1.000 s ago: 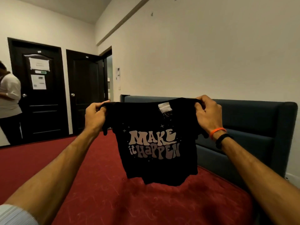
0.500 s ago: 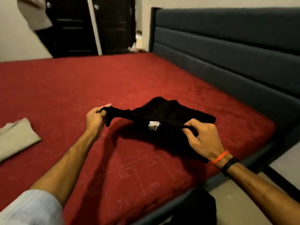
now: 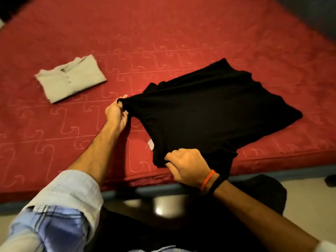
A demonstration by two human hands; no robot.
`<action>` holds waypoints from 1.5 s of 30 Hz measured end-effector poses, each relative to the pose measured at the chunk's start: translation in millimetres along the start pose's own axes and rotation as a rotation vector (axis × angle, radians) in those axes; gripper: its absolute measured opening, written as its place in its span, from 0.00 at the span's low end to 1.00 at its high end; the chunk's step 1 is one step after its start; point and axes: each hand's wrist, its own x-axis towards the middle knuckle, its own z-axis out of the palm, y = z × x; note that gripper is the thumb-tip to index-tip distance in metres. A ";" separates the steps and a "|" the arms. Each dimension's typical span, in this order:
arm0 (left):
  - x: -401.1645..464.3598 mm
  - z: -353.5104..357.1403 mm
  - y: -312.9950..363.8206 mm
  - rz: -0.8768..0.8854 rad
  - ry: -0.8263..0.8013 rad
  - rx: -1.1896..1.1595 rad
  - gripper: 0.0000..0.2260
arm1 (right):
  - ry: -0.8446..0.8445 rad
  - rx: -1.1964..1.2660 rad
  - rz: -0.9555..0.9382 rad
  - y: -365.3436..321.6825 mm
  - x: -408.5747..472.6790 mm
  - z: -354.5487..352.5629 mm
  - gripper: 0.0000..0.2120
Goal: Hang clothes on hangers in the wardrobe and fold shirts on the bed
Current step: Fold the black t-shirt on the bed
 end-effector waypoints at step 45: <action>57.1 -108.6 58.7 0.287 0.037 1.094 0.30 | -0.308 0.308 -0.169 -117.2 122.9 94.4 0.11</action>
